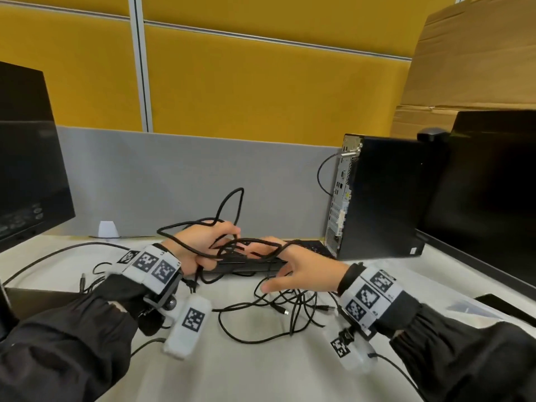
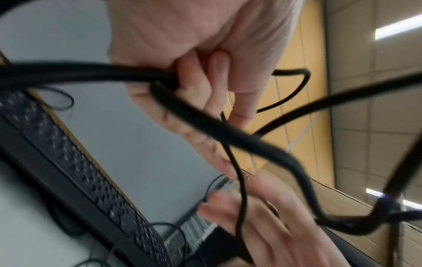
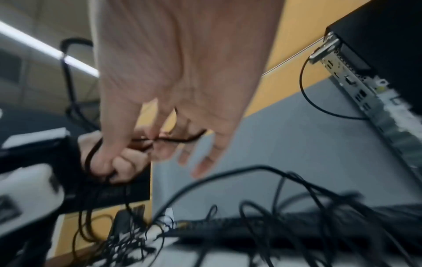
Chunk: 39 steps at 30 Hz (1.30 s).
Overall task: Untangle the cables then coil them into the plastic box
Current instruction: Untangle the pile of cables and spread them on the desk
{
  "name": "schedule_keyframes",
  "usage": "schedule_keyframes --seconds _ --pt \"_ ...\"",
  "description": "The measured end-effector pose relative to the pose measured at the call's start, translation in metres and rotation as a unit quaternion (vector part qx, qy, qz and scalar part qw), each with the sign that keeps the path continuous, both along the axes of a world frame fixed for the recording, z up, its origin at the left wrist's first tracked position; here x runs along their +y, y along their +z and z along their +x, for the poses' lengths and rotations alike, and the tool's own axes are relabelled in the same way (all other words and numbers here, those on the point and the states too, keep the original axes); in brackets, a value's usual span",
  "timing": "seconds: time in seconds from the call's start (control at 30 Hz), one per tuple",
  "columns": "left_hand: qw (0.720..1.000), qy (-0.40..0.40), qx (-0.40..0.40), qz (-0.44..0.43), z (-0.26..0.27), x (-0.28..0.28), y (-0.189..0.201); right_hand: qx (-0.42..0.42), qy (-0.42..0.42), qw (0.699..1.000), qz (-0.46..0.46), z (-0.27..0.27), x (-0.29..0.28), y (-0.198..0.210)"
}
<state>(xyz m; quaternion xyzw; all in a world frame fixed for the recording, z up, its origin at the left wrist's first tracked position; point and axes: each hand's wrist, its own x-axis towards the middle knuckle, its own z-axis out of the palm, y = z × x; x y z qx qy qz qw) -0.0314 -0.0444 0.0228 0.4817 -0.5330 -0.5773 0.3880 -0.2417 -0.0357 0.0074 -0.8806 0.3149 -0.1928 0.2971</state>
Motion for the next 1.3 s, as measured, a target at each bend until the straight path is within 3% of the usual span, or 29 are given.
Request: schedule_keyframes --seconds 0.07,0.13,0.17,0.2,0.23,0.27,0.3,0.33,0.37,0.4,0.43,0.53,0.6,0.67,0.73,0.83,0.9,0.93,1.03,1.1,1.17,1.23,1.3 --pt "0.999 0.017 0.033 0.029 0.011 -0.004 0.002 -0.105 -0.029 0.994 -0.001 -0.002 0.003 -0.008" --pt "0.995 0.028 0.079 0.048 0.021 -0.007 0.006 -0.272 -0.072 0.959 0.029 -0.006 0.002 -0.01" --pt "0.994 0.039 0.092 0.05 0.024 -0.008 0.008 -0.315 -0.09 0.944 0.033 -0.008 0.0 -0.01" --pt "0.992 0.054 0.101 0.047 0.028 -0.01 0.009 -0.301 -0.112 0.947 0.007 -0.01 -0.004 -0.01" --pt "0.99 0.073 0.11 0.044 0.032 -0.012 0.01 -0.218 -0.134 0.966 -0.043 -0.012 -0.01 -0.011" --pt "0.989 0.087 0.116 0.042 0.034 -0.013 0.011 -0.07 -0.146 0.982 -0.101 -0.014 -0.017 -0.015" --pt "0.988 0.094 0.12 0.039 0.038 -0.015 0.011 0.102 -0.146 0.973 -0.149 -0.013 -0.024 -0.021" --pt "0.988 0.095 0.12 0.036 0.039 -0.014 0.013 0.242 -0.148 0.941 -0.186 -0.012 -0.029 -0.025" --pt "0.988 0.096 0.118 0.03 0.04 -0.014 0.014 0.318 -0.151 0.911 -0.214 -0.011 -0.031 -0.025" --pt "0.988 0.102 0.117 0.021 0.042 -0.014 0.014 0.333 -0.164 0.9 -0.23 -0.012 -0.034 -0.021" --pt "0.987 0.112 0.113 0.011 0.044 -0.015 0.014 0.31 -0.185 0.903 -0.234 -0.015 -0.037 -0.013" --pt "0.986 0.151 0.075 -0.01 0.045 -0.018 0.012 0.121 -0.263 0.932 -0.218 -0.032 -0.05 0.024" --pt "0.985 0.162 0.046 -0.028 0.041 -0.022 0.01 0.039 -0.279 0.919 -0.276 -0.038 -0.052 0.048" --pt "0.987 0.152 0.026 -0.047 0.036 -0.023 0.009 -0.001 -0.26 0.895 -0.363 -0.03 -0.046 0.064" --pt "0.99 0.114 0.016 -0.084 0.032 -0.021 0.011 -0.04 -0.198 0.902 -0.381 -0.011 -0.035 0.073" --pt "0.987 0.028 0.061 -0.146 0.021 -0.015 0.016 -0.17 -0.069 0.954 -0.236 0.028 -0.008 0.072" --pt "0.982 -0.008 0.067 -0.178 0.02 -0.015 0.017 -0.23 -0.005 0.967 -0.109 0.052 0.003 0.066" --pt "0.981 -0.027 0.038 -0.187 0.021 -0.013 0.019 -0.246 0.012 0.967 -0.062 0.06 0.006 0.063" --pt "0.97 -0.018 -0.153 -0.187 0.038 -0.008 0.023 -0.274 0.013 0.961 0.013 0.062 -0.004 0.053" --pt "0.962 0.03 -0.231 -0.14 0.054 -0.007 0.022 -0.183 -0.039 0.982 -0.019 0.048 -0.023 0.038" --pt "0.919 0.084 -0.368 -0.109 0.076 -0.011 0.012 0.048 -0.137 0.987 -0.069 0.029 -0.046 0.009" --pt "0.834 0.109 -0.531 -0.102 0.094 -0.013 -0.002 0.286 -0.205 0.934 -0.063 0.013 -0.06 -0.026" --pt "0.781 0.112 -0.608 -0.088 0.108 -0.022 -0.02 0.401 -0.203 0.893 -0.027 0.005 -0.063 -0.05"
